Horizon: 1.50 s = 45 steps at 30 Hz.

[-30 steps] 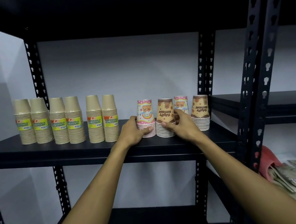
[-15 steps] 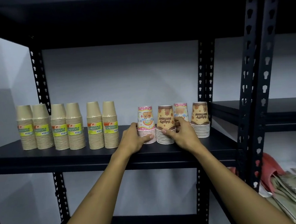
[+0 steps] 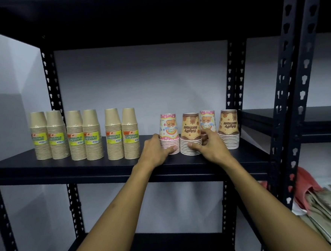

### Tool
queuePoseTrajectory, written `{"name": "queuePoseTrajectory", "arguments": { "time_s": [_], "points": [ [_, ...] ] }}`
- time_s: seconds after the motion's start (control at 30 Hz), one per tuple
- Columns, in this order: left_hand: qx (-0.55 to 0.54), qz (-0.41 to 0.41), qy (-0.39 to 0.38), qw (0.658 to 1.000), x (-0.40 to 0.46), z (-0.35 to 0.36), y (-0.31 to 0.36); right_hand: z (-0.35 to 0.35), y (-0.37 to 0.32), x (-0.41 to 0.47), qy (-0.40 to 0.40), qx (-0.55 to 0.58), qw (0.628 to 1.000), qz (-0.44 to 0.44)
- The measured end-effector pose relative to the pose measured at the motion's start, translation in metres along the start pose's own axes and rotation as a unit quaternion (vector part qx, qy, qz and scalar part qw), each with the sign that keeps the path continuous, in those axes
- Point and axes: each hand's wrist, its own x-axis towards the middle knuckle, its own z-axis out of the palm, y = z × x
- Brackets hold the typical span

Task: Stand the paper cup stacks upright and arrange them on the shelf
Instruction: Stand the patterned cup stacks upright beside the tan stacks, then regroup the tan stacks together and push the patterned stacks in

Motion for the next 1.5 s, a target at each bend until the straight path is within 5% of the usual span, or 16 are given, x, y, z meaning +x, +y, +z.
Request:
{"name": "queuePoseTrajectory", "arguments": {
  "time_s": [0.37, 0.47, 0.57, 0.73, 1.0, 1.33, 1.5],
  "points": [
    [-0.007, -0.014, -0.009, 1.000, -0.015, -0.006, -0.001, -0.001, -0.019, -0.016, 0.015, -0.044, 0.998, 0.049],
    [0.056, 0.054, 0.005, 0.997, -0.042, -0.016, -0.009, 0.013, -0.022, -0.030, 0.074, -0.106, 0.989, 0.077],
    [0.131, 0.147, 0.005, 0.980, -0.062, -0.021, -0.025, 0.040, -0.020, -0.055, 0.122, -0.281, 0.947, 0.096],
    [0.239, 0.234, -0.020, 0.942, -0.073, -0.029, -0.049, 0.073, -0.023, -0.090, 0.161, -0.383, 0.909, 0.040],
    [0.188, 0.313, -0.016, 0.931, -0.094, -0.068, -0.083, 0.105, -0.057, -0.121, 0.132, -0.436, 0.889, 0.040],
    [0.167, 0.246, 0.038, 0.954, -0.099, -0.154, -0.139, 0.171, -0.110, -0.114, 0.107, -0.408, 0.906, -0.033],
    [0.205, 0.183, 0.070, 0.959, -0.103, -0.198, -0.168, 0.202, -0.123, -0.105, 0.136, -0.286, 0.946, -0.065]
  ]
}}
